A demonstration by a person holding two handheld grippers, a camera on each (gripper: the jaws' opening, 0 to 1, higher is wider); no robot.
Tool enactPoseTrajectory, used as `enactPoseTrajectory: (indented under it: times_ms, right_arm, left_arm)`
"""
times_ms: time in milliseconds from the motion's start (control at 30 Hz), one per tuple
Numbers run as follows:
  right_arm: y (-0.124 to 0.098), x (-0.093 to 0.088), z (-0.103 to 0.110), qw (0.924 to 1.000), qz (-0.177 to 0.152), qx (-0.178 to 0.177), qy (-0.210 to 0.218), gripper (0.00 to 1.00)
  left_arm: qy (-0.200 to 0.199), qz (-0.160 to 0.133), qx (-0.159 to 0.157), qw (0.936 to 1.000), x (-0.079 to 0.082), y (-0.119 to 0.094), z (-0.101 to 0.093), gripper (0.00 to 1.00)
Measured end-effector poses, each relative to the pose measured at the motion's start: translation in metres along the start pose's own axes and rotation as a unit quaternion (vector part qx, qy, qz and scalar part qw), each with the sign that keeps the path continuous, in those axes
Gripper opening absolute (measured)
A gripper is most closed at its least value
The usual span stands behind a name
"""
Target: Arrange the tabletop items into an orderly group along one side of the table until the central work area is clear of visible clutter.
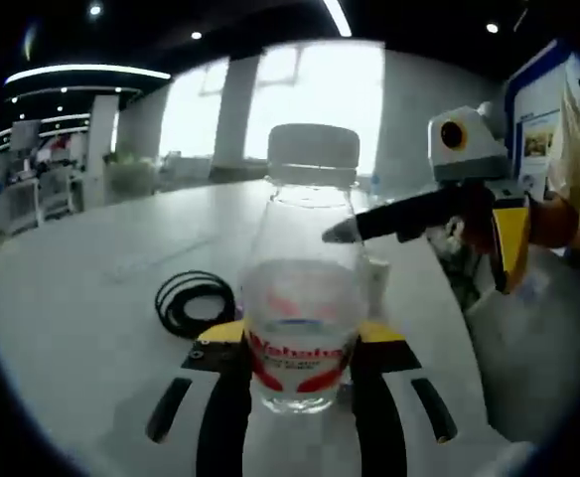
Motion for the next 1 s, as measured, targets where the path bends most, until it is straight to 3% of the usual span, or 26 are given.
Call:
enactPoseTrajectory:
  times_ms: [67,233,333,433,667,800,933,1000]
  right_arm:
    - [-0.005,0.003,0.001,0.9998,-0.006,0.005,-0.020,0.99]
    - [-0.018,0.007,0.002,0.9981,-0.015,0.038,-0.047,0.98]
    - [-0.025,0.011,0.010,0.9919,-0.031,0.099,-0.073,0.97]
    - [-0.032,0.017,0.018,0.9846,-0.055,0.152,-0.067,0.94]
    - [-0.037,0.020,0.025,0.9755,-0.069,0.200,-0.058,0.87]
    - [-0.041,0.028,0.031,0.9682,-0.083,0.236,-0.011,0.77]
    - [-0.043,0.036,0.036,0.9608,-0.097,0.259,-0.008,0.76]
    - [-0.045,0.039,0.039,0.9582,-0.098,0.269,0.001,0.67]
  left_arm:
    - [0.010,0.015,-0.021,0.9996,0.002,-0.002,-0.010,0.35]
    - [0.022,0.032,-0.055,0.9977,0.002,-0.007,-0.029,0.36]
    - [0.033,0.035,-0.066,0.9967,0.003,-0.011,-0.037,0.36]
    - [0.027,0.029,-0.084,0.9957,0.006,-0.016,-0.043,0.36]
    - [0.014,0.013,-0.129,0.9915,0.020,-0.025,-0.058,0.36]
    - [0.002,0.019,-0.165,0.9861,0.031,-0.029,-0.069,0.36]
    - [0.016,0.022,-0.184,0.9825,0.041,-0.033,-0.077,0.36]
    - [0.024,0.023,-0.189,0.9814,0.044,-0.034,-0.081,0.36]
Point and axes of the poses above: the point that each gripper's makers call its tool centre point, and the gripper's own axes: y roughly forward along the fingers, z roughly to its left, x roughly out of its top, the point moved 8 cm from there along -y, roughly backward along the fingers, and after that the axes turned 5 degrees about -y, right-handed, at the moved point
